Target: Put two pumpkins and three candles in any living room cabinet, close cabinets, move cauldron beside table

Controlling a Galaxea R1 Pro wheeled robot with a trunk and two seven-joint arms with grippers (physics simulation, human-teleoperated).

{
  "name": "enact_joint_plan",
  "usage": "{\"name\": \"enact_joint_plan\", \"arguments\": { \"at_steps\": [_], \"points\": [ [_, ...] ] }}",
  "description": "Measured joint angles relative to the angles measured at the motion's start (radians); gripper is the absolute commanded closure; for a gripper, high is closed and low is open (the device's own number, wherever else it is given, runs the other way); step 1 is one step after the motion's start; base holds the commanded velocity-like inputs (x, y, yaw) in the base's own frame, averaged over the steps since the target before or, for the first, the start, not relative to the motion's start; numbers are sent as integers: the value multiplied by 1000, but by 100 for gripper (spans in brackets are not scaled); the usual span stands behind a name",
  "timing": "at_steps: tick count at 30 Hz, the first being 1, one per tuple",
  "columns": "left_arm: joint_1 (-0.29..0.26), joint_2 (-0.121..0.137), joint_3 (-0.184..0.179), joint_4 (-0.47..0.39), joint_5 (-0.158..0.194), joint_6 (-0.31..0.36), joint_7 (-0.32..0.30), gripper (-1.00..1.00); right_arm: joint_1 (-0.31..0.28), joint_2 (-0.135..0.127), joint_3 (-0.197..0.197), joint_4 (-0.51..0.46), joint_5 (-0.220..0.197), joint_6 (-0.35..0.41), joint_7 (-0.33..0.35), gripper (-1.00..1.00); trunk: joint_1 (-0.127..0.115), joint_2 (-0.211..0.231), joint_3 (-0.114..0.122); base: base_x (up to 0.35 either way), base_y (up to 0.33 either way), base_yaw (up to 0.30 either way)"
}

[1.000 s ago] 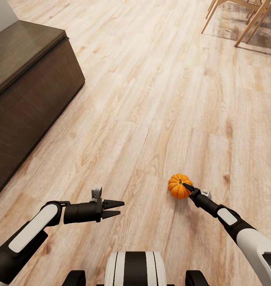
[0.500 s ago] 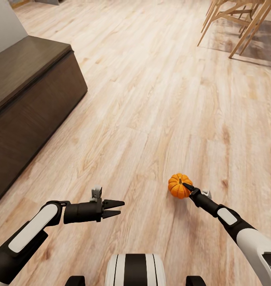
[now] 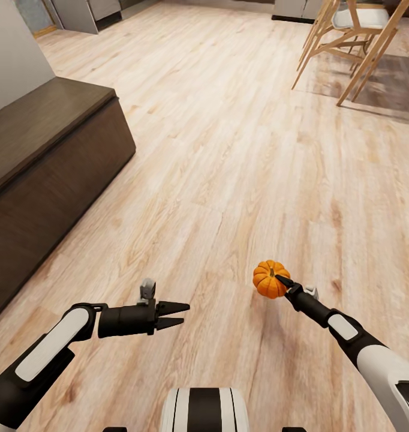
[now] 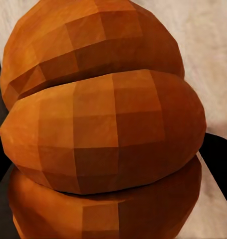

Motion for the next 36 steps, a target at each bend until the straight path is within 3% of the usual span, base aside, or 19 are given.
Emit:
{"name": "enact_joint_plan", "arguments": {
  "at_steps": [16, 31, 36],
  "points": [
    [0, -5, 0, 3, 0, 0, 0, -100, 0, 0, 0, -1, 1, -1, -1, 100, -7, 4, 62, -65, 0, -4],
    [0, -5, 0, -7, 0, 0, 0, -100, 0, 0, 1, 3, -2, -3, 1, 100, -14, 7, 135, -5, 0, -186],
    [0, -4, -1, -10, 0, 0, 0, -100, 0, 0, 1, 1, -1, -3, 1, 100, -16, 8, 160, -220, 0, -149]
  ]
}}
